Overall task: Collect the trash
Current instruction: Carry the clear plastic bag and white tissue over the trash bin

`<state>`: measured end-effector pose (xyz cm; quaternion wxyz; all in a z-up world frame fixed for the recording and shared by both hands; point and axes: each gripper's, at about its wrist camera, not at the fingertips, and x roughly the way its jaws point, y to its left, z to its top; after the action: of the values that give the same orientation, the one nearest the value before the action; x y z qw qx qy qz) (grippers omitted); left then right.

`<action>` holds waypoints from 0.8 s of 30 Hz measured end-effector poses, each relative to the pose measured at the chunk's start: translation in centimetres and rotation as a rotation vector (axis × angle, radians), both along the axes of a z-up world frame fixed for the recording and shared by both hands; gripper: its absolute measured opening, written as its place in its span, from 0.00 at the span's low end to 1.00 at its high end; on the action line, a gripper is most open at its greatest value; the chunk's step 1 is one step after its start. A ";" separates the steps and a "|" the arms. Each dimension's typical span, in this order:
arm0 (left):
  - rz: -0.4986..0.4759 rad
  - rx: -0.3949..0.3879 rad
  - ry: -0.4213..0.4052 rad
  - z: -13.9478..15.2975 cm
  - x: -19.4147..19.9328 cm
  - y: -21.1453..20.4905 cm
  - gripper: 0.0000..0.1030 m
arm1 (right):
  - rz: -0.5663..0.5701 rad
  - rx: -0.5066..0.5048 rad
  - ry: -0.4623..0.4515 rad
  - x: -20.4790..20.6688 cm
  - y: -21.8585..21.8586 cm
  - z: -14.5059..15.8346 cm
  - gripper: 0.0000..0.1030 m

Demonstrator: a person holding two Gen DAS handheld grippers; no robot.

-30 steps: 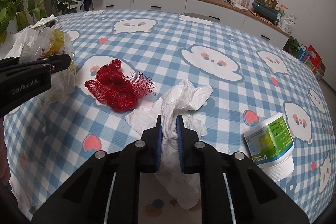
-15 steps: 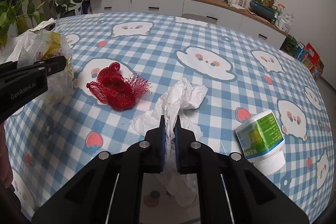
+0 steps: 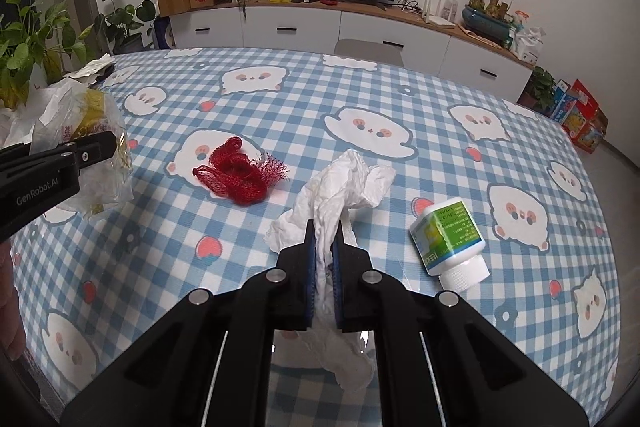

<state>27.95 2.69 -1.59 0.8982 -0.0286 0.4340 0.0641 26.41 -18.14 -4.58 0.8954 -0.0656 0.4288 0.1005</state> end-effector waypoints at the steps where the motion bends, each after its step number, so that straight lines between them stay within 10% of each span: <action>1: 0.001 -0.006 -0.001 0.3 -0.6 0.0 0.32 | -0.005 0.006 0.002 -0.5 -0.2 0.2 0.05; 24: -0.032 -0.030 -0.041 2.9 -16.7 -1.2 0.32 | -0.073 0.065 -0.020 -14.6 -2.9 3.7 0.05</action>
<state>11.24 1.49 1.29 0.9073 -0.0365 0.4166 0.0424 11.86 -21.04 -0.90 0.9043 -0.0217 0.4185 0.0812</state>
